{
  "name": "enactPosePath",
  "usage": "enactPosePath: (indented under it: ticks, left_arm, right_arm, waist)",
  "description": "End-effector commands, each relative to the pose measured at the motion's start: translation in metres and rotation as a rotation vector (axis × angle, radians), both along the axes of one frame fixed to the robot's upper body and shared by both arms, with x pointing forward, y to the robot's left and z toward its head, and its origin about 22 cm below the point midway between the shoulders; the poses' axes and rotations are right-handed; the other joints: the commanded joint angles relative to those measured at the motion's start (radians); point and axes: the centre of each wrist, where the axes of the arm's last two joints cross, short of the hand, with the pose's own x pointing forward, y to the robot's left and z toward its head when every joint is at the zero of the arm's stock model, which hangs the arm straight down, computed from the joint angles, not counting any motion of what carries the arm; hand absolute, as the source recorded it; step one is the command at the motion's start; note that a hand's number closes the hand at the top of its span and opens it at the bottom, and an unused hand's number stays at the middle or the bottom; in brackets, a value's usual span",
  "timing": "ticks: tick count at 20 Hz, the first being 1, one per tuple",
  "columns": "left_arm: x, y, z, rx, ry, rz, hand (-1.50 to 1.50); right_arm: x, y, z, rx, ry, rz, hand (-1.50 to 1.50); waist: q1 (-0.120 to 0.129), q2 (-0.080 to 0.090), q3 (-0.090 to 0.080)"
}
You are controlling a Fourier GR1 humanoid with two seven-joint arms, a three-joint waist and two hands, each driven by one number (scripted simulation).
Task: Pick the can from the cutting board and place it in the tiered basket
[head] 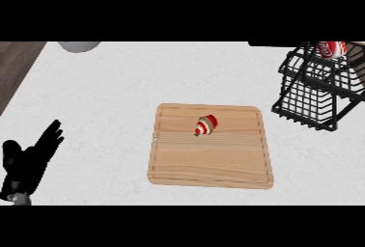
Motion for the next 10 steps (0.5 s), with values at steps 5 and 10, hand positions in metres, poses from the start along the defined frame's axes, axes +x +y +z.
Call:
enactPosePath:
  ticks: [5,10]
  left_arm:
    - [-0.016,-0.006,-0.007,0.003,0.006,0.009,0.00]
    - [-0.024,0.013,0.001,-0.001,0.027,0.041,0.00]
  right_arm:
    - [-0.018,-0.029,0.059,0.183,-0.306,-0.122,-1.50]
    - [-0.041,-0.072,0.071,0.401,-0.396,-0.188,-1.50]
  waist:
    - [-0.016,-0.009,0.002]
    - [-0.047,-0.021,0.003]
